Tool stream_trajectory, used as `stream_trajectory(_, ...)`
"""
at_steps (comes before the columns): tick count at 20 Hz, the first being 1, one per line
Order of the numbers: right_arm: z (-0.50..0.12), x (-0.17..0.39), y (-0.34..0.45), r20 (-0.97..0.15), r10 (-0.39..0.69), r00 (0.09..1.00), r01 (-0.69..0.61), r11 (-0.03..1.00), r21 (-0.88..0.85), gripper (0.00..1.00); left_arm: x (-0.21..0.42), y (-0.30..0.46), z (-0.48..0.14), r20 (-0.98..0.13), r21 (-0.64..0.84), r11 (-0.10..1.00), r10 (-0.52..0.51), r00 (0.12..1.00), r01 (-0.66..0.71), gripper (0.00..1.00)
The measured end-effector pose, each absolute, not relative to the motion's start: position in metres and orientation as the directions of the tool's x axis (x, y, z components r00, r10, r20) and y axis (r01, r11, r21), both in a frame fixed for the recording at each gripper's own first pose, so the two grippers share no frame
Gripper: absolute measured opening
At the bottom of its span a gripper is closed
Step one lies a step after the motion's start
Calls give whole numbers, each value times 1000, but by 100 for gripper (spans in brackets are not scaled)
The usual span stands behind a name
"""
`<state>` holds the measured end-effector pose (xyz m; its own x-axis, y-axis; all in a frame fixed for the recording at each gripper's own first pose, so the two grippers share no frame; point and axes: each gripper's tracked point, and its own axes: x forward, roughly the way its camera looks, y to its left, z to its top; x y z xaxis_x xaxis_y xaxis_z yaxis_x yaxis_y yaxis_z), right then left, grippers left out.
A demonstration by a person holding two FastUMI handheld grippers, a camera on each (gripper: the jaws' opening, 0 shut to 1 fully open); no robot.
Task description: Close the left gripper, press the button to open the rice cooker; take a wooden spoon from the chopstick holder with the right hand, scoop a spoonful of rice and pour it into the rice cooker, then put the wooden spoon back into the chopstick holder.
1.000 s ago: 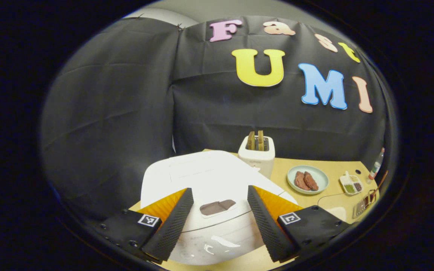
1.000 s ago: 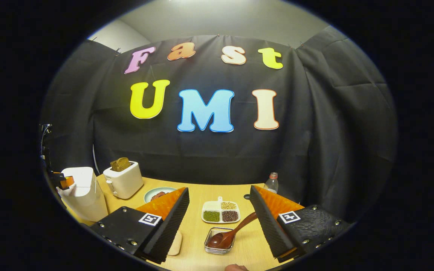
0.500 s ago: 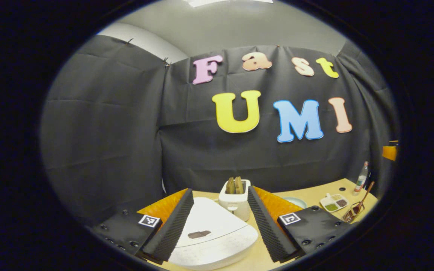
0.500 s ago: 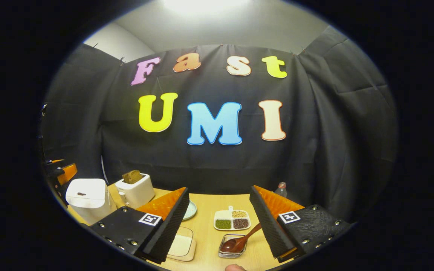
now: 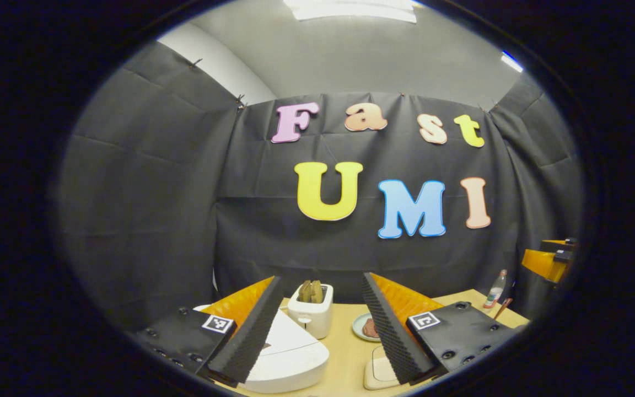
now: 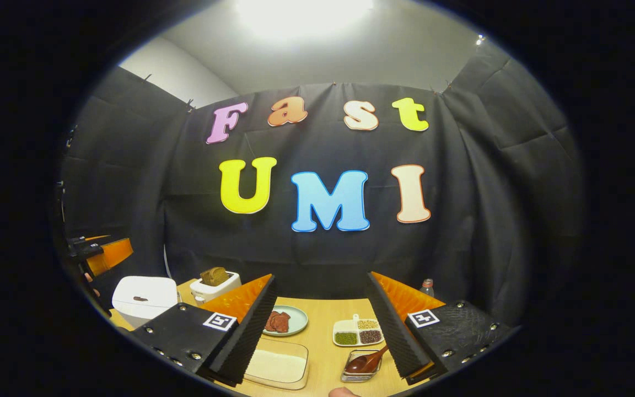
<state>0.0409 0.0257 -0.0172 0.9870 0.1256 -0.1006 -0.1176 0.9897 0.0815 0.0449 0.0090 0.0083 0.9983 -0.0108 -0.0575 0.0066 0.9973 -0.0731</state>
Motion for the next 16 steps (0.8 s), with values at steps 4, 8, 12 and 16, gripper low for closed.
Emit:
stream_trajectory(4,-19,35,32,-94,123,988,-116,990,77,98,30,-17,18,-9,-66,996,-52,999,51,99)
stream_trajectory(8,-20,32,38,-90,130,987,-121,988,101,98,27,-29,18,5,-69,994,-85,996,85,100)
stream_trajectory(12,-19,30,41,-87,131,988,-123,988,92,98,32,-28,19,5,-68,994,-85,996,85,95)
stream_trajectory(16,-14,31,38,-66,112,992,-106,991,86,98,32,-29,18,5,-51,995,-88,996,88,100)
